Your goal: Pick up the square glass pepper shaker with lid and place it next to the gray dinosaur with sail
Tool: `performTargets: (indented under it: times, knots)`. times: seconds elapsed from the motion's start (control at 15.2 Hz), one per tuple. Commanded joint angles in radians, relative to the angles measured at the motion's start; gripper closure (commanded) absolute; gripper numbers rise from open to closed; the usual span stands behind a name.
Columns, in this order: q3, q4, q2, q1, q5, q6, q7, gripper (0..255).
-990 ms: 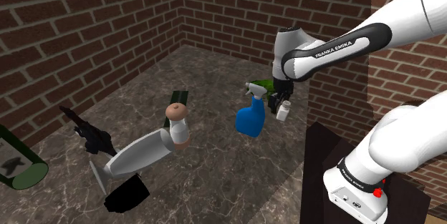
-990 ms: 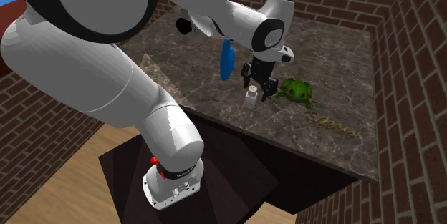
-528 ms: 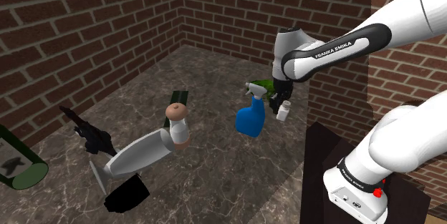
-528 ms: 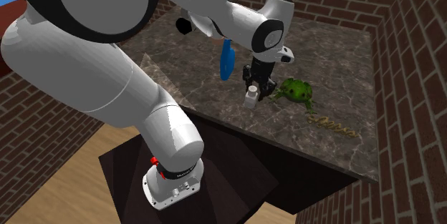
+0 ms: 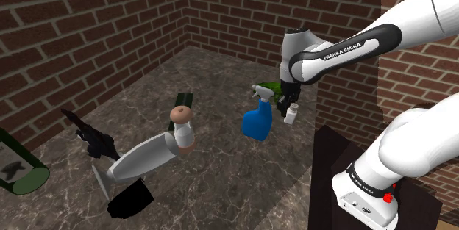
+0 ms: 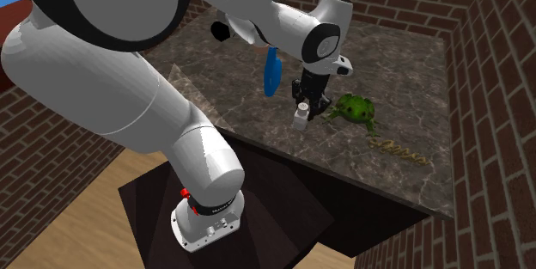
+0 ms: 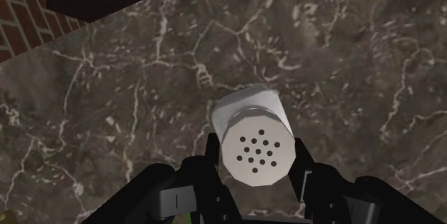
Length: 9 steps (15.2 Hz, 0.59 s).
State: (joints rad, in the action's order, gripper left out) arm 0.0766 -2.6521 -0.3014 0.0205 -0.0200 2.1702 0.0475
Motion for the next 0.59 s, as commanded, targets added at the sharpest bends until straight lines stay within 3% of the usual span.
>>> performTargets:
  times: [0.0, 0.53]
  knots:
    - [0.000, -0.001, 0.000, 0.000, 0.000, 0.000, 0.000, 255]
    - [-0.004, 0.053, -0.076, 0.002, 0.005, -0.129, -0.008, 255]
